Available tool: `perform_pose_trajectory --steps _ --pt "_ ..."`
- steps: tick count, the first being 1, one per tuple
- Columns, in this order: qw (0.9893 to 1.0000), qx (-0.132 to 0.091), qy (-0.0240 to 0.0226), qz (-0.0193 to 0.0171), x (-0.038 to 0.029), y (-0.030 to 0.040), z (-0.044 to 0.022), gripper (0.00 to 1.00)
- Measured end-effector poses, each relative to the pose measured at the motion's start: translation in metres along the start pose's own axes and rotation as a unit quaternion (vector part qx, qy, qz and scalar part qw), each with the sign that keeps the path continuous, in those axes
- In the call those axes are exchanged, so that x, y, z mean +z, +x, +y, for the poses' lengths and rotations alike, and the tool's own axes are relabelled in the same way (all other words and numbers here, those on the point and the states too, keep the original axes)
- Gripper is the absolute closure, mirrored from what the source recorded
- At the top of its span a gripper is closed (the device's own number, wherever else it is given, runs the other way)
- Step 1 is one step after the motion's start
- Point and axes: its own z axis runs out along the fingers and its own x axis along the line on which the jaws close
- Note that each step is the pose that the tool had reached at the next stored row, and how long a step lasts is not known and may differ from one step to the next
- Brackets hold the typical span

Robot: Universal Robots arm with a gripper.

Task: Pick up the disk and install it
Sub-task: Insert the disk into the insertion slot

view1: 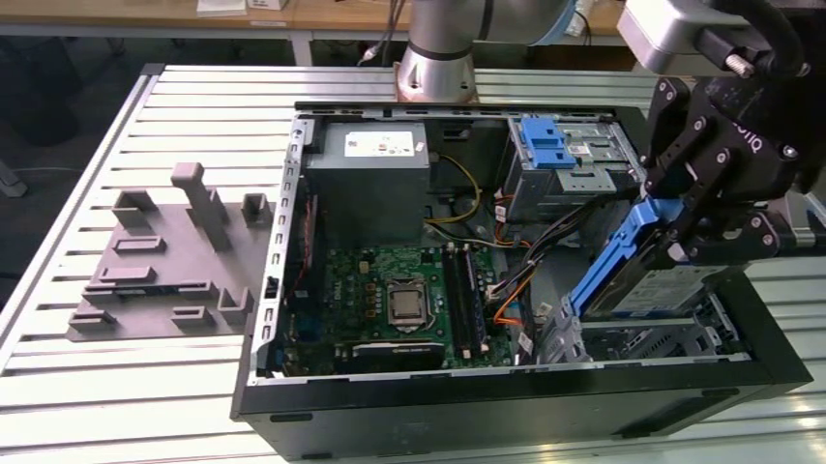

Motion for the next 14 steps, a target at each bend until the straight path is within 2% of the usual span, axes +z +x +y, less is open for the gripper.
perform_pose_trajectory --steps 14 --pt "1.0 0.0 0.0 0.0 0.0134 0.0004 -0.0001 0.64"
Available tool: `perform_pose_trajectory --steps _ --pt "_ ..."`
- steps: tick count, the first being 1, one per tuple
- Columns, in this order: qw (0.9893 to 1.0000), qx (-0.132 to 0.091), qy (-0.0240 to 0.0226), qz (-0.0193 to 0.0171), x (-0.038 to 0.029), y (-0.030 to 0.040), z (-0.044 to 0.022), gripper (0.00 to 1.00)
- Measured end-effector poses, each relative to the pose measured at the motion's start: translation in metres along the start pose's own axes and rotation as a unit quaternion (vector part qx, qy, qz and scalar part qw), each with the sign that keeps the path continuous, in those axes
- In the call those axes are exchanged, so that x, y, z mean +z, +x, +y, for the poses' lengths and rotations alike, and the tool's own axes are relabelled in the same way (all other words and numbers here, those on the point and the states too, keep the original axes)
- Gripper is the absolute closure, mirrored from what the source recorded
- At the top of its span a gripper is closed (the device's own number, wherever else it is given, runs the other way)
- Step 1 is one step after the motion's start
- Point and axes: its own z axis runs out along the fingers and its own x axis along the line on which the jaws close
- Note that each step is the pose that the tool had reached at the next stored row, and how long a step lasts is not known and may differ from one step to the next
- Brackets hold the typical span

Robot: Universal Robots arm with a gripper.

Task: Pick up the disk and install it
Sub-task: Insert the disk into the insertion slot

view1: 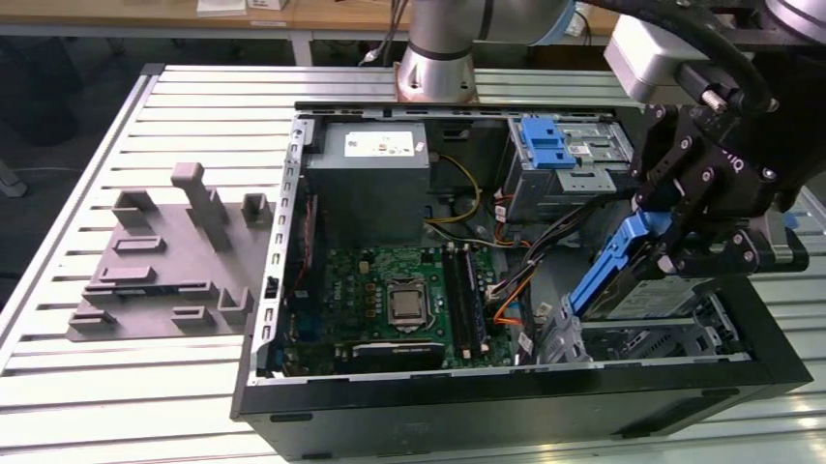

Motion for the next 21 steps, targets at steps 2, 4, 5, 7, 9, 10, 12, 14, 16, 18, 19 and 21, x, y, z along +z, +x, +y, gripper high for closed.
perform_pose_trajectory --steps 2,4,5,7,9,10,12,14,16,18,19,21 --pt "1.0 0.0 0.0 0.0 0.002 0.0001 0.0 0.64" --pt "1.0 0.0 0.0 0.0 0.0042 0.0001 0.0 0.64" --pt "1.0 0.0 0.0 0.0 0.0053 0.0002 0.0 0.64" --pt "1.0 0.0 0.0 0.0 0.0076 0.0002 0.0 0.64" --pt "1.0 0.0 0.0 0.0 0.0097 0.0003 0.0 0.64" --pt "1.0 0.0 0.0 0.0 0.0107 0.0004 0.0 0.64" --pt "1.0 0.0 0.0 0.0 0.0127 0.0004 0.0 0.64" --pt "1.0 0.0 0.0 0.0 0.0149 0.0005 -0.0001 0.64" --pt "1.0 0.0 0.0 0.0 0.0171 0.0006 -0.0001 0.64" --pt "1.0 0.0 0.0 0.0 0.0192 0.0007 0.0 0.64" --pt "1.0 0.0 0.0 0.0 0.0202 0.0007 -0.0001 0.64" --pt "1.0 0.0 0.0 0.0 0.0223 0.0008 -0.0001 0.64"
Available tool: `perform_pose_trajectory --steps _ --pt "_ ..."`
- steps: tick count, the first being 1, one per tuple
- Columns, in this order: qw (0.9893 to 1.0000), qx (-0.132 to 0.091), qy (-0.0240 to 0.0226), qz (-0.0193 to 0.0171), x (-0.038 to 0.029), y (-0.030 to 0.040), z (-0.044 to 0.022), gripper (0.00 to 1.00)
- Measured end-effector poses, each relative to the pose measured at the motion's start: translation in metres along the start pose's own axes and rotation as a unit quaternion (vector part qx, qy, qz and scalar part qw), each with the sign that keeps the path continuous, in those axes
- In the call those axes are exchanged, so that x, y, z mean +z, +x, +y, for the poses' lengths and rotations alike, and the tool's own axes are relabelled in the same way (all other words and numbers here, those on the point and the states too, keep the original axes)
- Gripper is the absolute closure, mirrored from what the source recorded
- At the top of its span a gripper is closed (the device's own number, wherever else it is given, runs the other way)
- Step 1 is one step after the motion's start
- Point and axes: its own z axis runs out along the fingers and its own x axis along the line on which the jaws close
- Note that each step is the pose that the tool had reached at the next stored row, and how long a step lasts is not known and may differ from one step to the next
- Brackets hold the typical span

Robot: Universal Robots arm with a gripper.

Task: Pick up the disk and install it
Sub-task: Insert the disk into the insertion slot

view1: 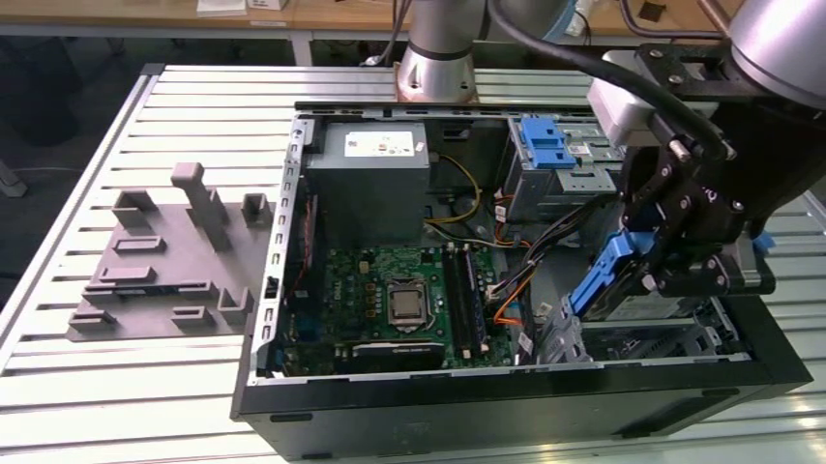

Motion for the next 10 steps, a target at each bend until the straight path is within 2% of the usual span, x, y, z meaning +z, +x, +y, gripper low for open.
perform_pose_trajectory --steps 10 --pt "1.0 0.0 0.0 0.0 0.0092 0.0003 -0.0001 0.64"
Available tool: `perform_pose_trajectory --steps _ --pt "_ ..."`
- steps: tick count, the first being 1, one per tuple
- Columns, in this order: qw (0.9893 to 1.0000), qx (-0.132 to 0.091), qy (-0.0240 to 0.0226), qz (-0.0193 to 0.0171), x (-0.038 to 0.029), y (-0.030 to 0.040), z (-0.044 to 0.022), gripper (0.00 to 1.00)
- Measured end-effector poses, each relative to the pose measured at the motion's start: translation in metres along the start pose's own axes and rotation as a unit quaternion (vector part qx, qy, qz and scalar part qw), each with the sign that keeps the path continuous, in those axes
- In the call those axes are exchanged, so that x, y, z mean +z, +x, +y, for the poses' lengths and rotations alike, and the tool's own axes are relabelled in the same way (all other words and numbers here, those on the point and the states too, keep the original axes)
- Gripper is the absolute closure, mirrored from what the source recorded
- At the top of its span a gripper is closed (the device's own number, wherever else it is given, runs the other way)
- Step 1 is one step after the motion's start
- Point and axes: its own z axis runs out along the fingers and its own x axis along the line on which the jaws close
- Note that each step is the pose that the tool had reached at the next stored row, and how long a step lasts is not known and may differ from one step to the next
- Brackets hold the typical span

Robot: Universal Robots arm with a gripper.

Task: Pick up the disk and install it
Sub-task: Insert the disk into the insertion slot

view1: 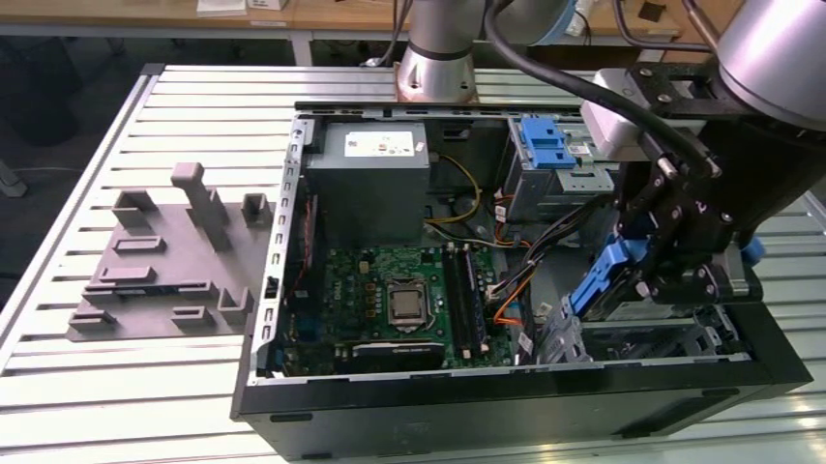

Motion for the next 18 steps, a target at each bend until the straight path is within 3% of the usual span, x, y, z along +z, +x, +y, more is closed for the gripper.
perform_pose_trajectory --steps 5,14,18 --pt "1.0 0.0 0.0 0.0001 0.0034 0.0001 0.0 0.64" --pt "1.0 0.0 0.0 0.0 0.0038 0.0001 0.0 0.64" --pt "1.0 0.0 0.0 0.0 0.0076 0.0003 0.0 0.64"
